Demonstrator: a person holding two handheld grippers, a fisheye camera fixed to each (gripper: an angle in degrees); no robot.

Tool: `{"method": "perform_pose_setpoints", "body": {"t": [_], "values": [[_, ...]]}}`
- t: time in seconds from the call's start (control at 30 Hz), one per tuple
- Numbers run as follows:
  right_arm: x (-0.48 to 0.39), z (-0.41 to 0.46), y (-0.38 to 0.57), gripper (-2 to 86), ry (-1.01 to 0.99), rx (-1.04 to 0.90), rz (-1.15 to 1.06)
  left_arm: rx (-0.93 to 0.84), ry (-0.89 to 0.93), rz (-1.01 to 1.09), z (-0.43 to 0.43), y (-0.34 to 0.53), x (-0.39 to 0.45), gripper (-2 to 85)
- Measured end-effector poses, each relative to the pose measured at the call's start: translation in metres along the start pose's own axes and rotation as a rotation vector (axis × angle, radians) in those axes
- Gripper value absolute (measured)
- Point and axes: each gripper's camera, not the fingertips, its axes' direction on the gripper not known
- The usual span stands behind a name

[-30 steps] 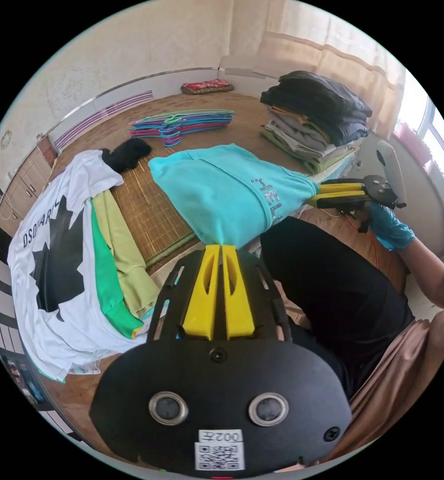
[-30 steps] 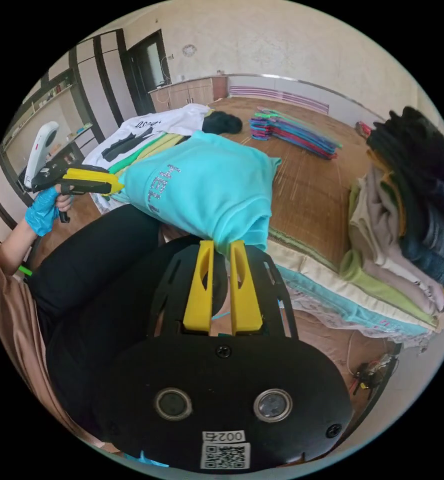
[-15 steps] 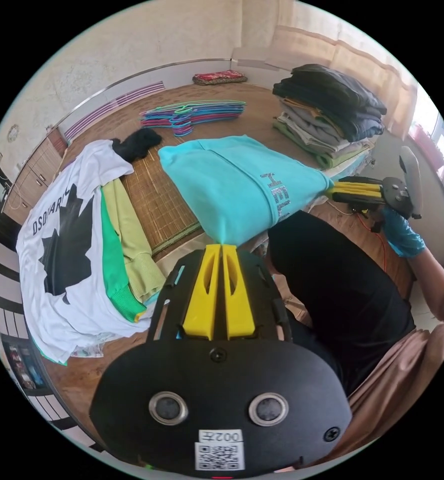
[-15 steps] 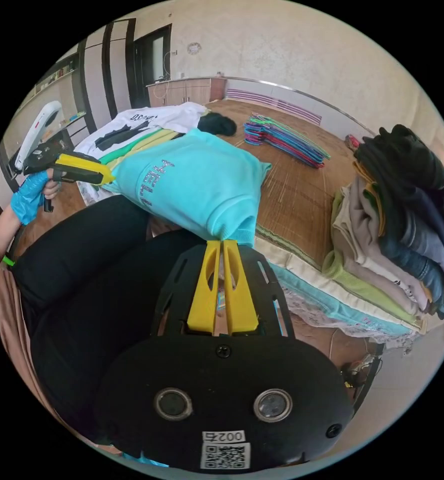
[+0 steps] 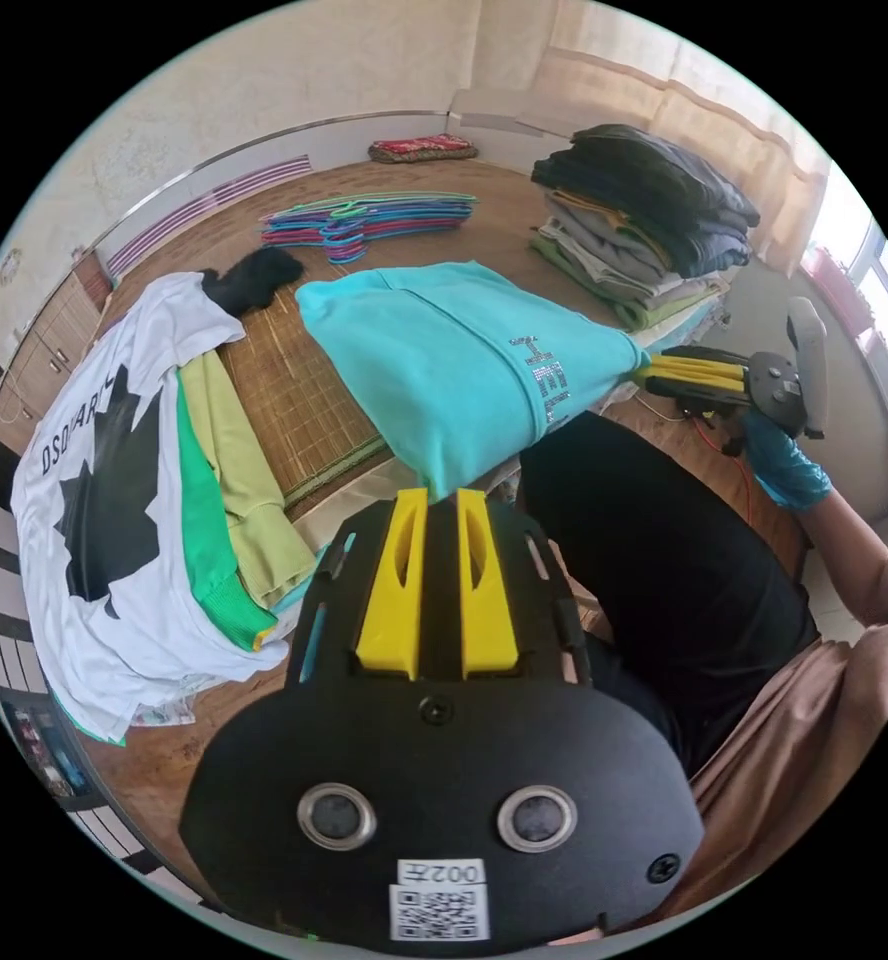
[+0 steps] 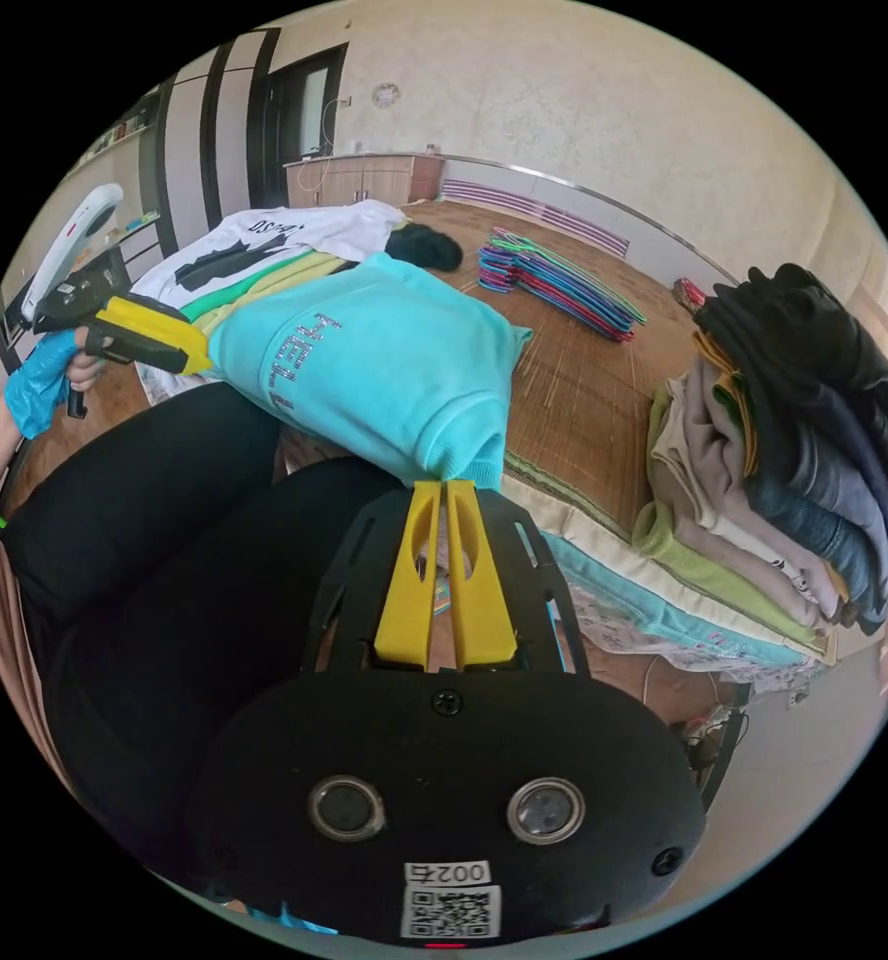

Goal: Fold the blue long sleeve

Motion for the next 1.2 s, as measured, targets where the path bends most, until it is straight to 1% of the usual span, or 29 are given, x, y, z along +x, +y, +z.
{"method": "perform_pose_setpoints", "body": {"t": [0.07,0.17,0.2,0.33,0.47,0.6,0.77,0.87,1.0,1.07,1.2], "values": [[0.002,0.002,-0.004,-0.9,0.018,0.001,0.009,-0.005,0.023,0.014,0.005,-0.002,-0.001,4.3],[0.006,0.007,-0.011,-0.9,0.039,0.002,0.022,-0.007,0.007,0.004,0.015,-0.007,-0.004,1.7],[0.008,0.009,-0.013,-0.9,0.044,0.001,0.024,-0.001,0.034,-0.004,0.017,-0.009,-0.005,0.1],[0.024,0.021,-0.030,-0.9,0.098,-0.017,0.046,0.016,0.137,0.037,0.018,-0.015,0.000,-0.8],[0.048,0.036,-0.053,-0.9,0.088,-0.011,0.079,0.004,0.144,0.162,0.024,-0.028,0.028,-0.9],[0.070,0.053,-0.075,-0.9,0.061,-0.034,0.064,-0.022,0.134,0.287,0.031,-0.046,0.061,-0.9],[0.110,0.076,-0.085,-0.8,-0.034,-0.087,0.088,-0.026,0.121,0.313,0.040,-0.062,0.078,-0.9],[0.115,0.081,-0.083,-0.2,-0.012,-0.089,0.101,-0.027,0.137,0.321,0.044,-0.072,0.085,-0.9],[0.113,0.078,-0.081,2.9,0.057,-0.090,0.130,-0.035,0.129,0.369,0.049,-0.084,0.100,-0.9],[0.108,0.068,-0.074,3.8,0.115,-0.068,0.110,-0.025,0.139,0.373,0.050,-0.089,0.103,-1.0],[0.097,0.044,-0.057,5.3,0.086,-0.014,0.077,-0.002,0.165,0.413,0.052,-0.094,0.115,-0.9]]}}
